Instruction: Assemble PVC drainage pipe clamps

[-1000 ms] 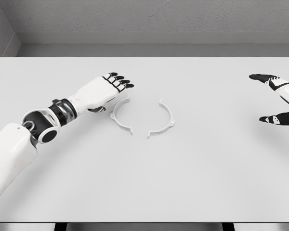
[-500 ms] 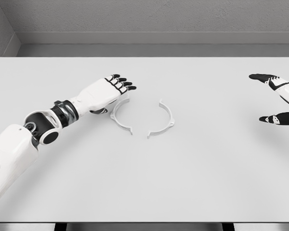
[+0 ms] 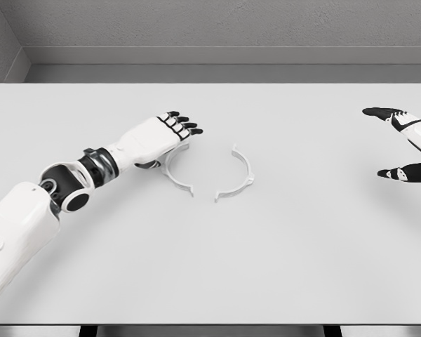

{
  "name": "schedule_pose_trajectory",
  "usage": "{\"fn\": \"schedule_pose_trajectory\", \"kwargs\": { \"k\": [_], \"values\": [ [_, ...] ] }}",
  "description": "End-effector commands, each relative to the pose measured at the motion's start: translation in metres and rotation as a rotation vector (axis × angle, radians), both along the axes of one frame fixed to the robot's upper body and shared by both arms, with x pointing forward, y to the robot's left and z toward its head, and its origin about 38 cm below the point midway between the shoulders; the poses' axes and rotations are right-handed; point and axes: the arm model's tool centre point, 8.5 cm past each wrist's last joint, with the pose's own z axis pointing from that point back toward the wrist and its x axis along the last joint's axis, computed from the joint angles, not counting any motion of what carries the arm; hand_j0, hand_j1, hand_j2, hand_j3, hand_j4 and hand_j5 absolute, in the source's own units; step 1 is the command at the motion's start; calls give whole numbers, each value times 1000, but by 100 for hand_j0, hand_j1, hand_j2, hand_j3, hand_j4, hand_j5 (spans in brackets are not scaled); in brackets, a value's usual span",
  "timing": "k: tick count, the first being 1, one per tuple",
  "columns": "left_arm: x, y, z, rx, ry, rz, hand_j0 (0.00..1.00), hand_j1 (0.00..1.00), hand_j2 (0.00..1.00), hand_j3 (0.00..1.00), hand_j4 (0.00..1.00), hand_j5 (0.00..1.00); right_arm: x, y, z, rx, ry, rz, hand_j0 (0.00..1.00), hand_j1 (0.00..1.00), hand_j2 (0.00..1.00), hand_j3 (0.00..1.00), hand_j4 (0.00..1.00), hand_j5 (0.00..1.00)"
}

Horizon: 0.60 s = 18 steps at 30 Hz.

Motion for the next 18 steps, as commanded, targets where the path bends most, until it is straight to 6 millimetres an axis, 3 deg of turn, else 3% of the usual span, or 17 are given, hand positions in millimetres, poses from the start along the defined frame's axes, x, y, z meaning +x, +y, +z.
{"fn": "schedule_pose_trajectory", "kwargs": {
  "k": [1,18],
  "values": [
    [0,-2,0,-5,2,-2,100,100,100,100,100,100,0,0,1,7,-1,0,100,100,100,100,100,100],
    [-2,-12,-1,-12,7,-15,100,100,100,100,100,100,0,0,0,10,1,-2,100,100,100,100,100,100]
  ]
}}
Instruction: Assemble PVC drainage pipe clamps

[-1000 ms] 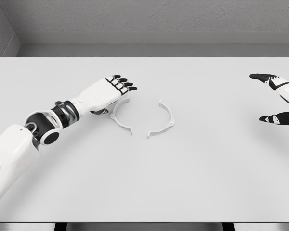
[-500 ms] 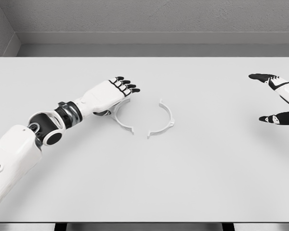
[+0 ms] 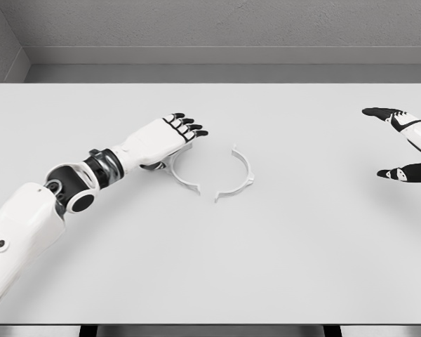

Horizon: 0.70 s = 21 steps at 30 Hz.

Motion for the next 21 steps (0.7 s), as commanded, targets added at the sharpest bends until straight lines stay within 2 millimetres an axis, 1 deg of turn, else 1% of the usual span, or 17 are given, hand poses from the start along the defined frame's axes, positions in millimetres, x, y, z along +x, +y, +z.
{"fn": "schedule_pose_trajectory", "kwargs": {
  "k": [1,6,7,13,16,21],
  "values": [
    [0,-2,0,-5,1,-2,100,100,100,100,100,100,0,0,1,8,0,-1,100,100,100,100,100,100],
    [0,-2,0,-5,1,-1,100,100,100,100,100,100,0,0,1,8,0,-1,100,100,100,100,100,100],
    [3,3,2,-3,-1,14,100,100,100,100,100,100,0,0,1,7,-2,1,100,100,100,100,100,100],
    [8,9,3,2,-4,35,100,100,100,100,100,100,0,0,1,8,0,-1,100,100,100,100,100,100],
    [12,6,6,0,-8,33,100,100,100,100,100,100,0,0,1,8,0,-1,100,100,100,100,100,100],
    [18,5,5,1,-1,42,100,100,100,100,100,100,0,0,1,8,-1,0,100,100,100,100,100,100]
  ]
}}
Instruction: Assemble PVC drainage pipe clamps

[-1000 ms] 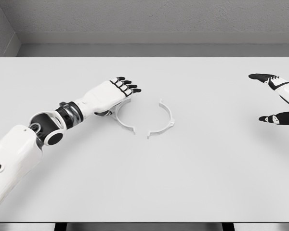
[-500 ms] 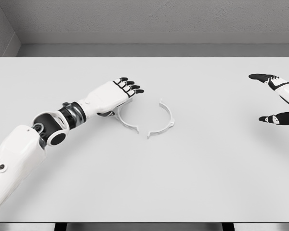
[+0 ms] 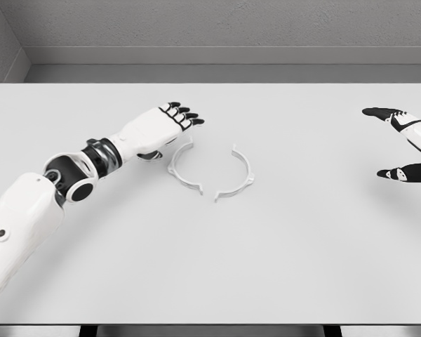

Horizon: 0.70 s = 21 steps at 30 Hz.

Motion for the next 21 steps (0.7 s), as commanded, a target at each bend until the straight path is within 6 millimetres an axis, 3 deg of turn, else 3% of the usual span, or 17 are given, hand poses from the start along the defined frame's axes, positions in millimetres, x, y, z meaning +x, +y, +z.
{"fn": "schedule_pose_trajectory", "kwargs": {
  "k": [1,21],
  "values": [
    [1,-1,-3,-3,10,4,100,100,100,100,100,100,0,-1,1,8,0,-1,100,100,100,100,100,100],
    [-5,-21,-5,-19,13,-39,100,100,100,100,100,100,0,-1,0,8,2,-1,100,100,100,100,100,100]
  ]
}}
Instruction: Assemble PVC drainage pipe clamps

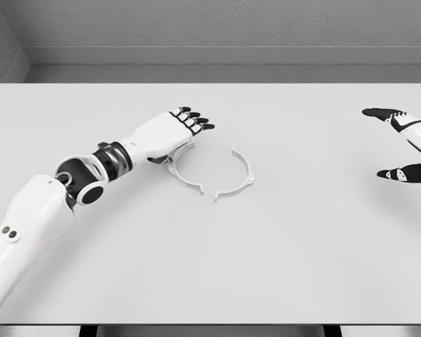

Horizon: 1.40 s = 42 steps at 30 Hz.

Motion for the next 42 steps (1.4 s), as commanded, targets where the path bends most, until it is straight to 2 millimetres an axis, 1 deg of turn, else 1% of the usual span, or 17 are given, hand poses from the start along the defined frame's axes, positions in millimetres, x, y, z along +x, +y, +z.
{"fn": "schedule_pose_trajectory", "kwargs": {
  "k": [1,15,16,18,19,21,24,30,32,35,36,37,38,39,40,41,42],
  "values": [
    [-1,-2,0,-5,0,-6,100,100,100,100,100,100,0,-1,0,8,1,-2,100,100,100,100,100,100],
    [-3,-6,2,-6,1,-17,100,100,100,100,100,100,0,0,1,7,-1,0,100,100,100,100,100,100],
    [-3,-6,2,-6,1,-17,100,100,100,100,100,100,1,6,-1,14,0,14,100,100,100,100,100,100],
    [-3,-6,2,-6,1,-17,100,100,100,100,100,100,1,6,-1,14,0,14,100,100,100,100,100,100],
    [-3,-7,1,-4,3,-20,100,100,100,100,100,100,2,12,-4,13,11,32,100,100,100,100,100,100],
    [-4,-8,1,-3,3,-23,100,100,100,100,100,100,3,16,-5,16,13,44,100,100,100,100,100,100],
    [-4,-9,1,-6,4,-25,100,100,100,100,100,100,4,22,-2,18,3,60,100,100,100,100,100,100],
    [-4,-8,1,-3,3,-26,100,100,100,100,100,100,4,22,-3,17,5,59,100,100,100,100,100,100],
    [-3,-6,2,-4,2,-18,100,100,100,100,100,100,4,24,-2,16,1,68,100,100,100,100,100,100],
    [1,4,6,-10,-7,3,100,100,100,100,100,100,1,45,6,2,-25,127,100,100,100,100,100,100],
    [1,6,7,-10,-8,7,100,100,100,100,100,100,2,47,6,0,-25,133,100,100,100,100,100,100],
    [6,36,12,27,-20,46,100,100,100,100,100,100,6,79,4,19,-42,200,100,100,100,100,100,100],
    [9,41,15,30,-22,56,100,100,100,100,100,100,6,89,4,-15,-53,216,100,100,100,100,100,100],
    [10,42,16,29,-24,59,100,100,100,100,100,100,7,100,11,-38,-84,235,100,100,100,100,100,100],
    [12,43,15,34,-22,63,100,100,100,100,100,100,7,106,15,-45,-103,244,100,100,100,100,100,100],
    [16,45,16,42,-21,68,100,100,100,100,100,100,14,114,22,-69,-123,261,100,100,100,100,100,100],
    [17,46,16,43,-21,72,100,100,100,100,100,100,17,124,20,-79,-116,293,100,100,100,100,100,100]
  ]
}}
